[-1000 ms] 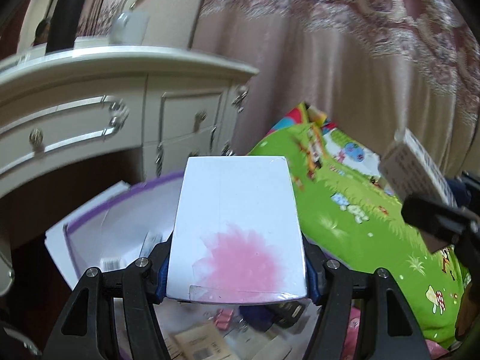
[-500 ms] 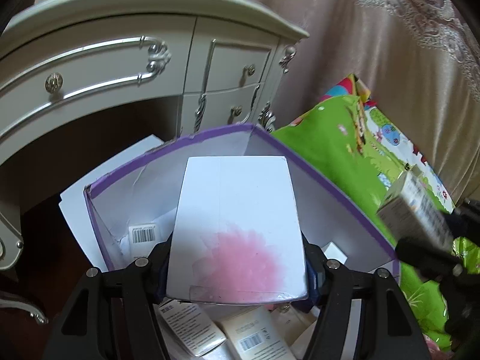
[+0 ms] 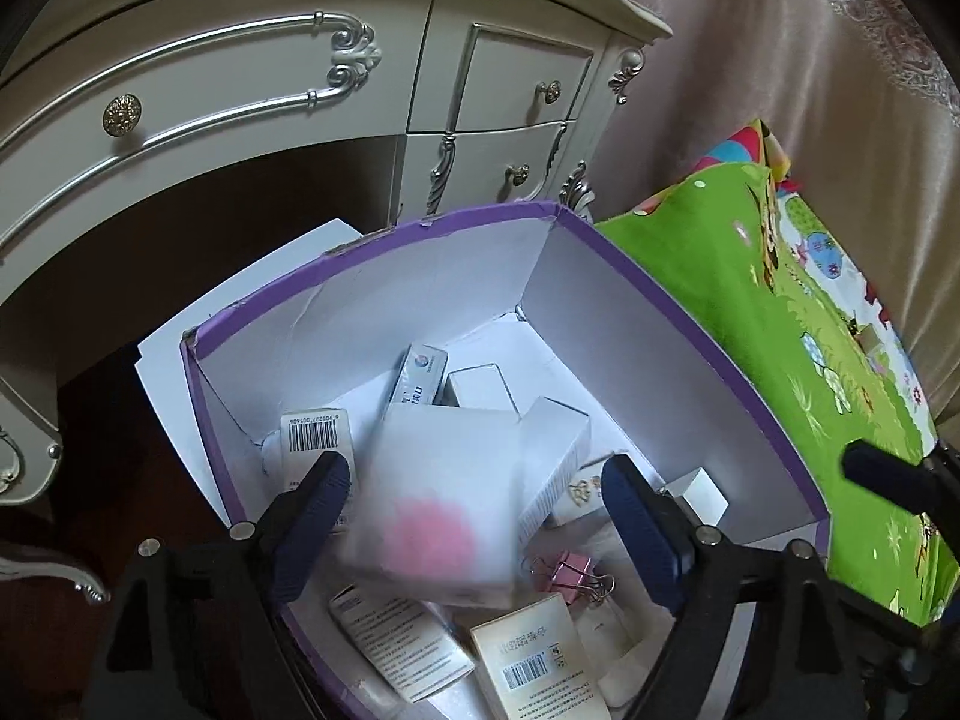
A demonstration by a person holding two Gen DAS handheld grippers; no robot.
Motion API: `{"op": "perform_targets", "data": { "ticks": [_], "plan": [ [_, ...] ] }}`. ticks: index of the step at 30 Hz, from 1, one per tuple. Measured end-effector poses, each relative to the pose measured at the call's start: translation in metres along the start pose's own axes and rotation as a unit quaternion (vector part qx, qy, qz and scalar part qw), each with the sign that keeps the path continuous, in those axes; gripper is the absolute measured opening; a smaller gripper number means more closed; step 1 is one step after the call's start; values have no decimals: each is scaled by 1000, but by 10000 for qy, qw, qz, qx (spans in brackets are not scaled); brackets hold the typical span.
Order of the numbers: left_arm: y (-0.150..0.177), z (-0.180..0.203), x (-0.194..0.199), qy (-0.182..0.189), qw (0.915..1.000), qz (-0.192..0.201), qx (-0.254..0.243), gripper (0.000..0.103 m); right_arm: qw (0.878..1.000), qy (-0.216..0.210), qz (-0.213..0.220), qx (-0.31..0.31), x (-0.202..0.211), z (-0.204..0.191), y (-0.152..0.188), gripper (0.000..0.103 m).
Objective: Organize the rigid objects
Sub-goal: 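Open both grippers to drop the boxes into the storage box, then move both grippers back over the play mat toward the last items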
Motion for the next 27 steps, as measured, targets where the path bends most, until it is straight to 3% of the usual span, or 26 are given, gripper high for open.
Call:
{"op": "perform_targets", "data": {
  "ticks": [7,13,18,22,25,27],
  "plan": [
    [-10,36,-5,-71,9989,-210,-406,87,9957,86,342,-855,30,60,8,80],
    [-28,99,-13,108,9933,-194,-1138,87,9802,509,546,-1833,58,148,35,84],
    [-49,174,-34,527,9833,-271,-1720,87,9645,1042,730,-2316,84,217,61,89],
    [-58,234,-54,876,9751,-272,-2020,87,9439,1605,873,-2751,109,278,79,94],
    [-61,285,-70,1214,9648,-253,-2317,87,9281,2080,877,-2962,124,319,91,95],
    [-62,324,-82,1478,9535,-279,-2612,87,9187,2317,839,-3087,129,343,96,97]
  ]
}}
Point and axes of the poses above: each gripper's, at about its wrist camera, not at the fingertips, and x roughly against the way its jaws point, z to its right, y to its underside, the point moved 5 cm from there along -x, roughly the way its jaws point, and after that the axes turned 13 degrees about -x, right-handed, at the moved point
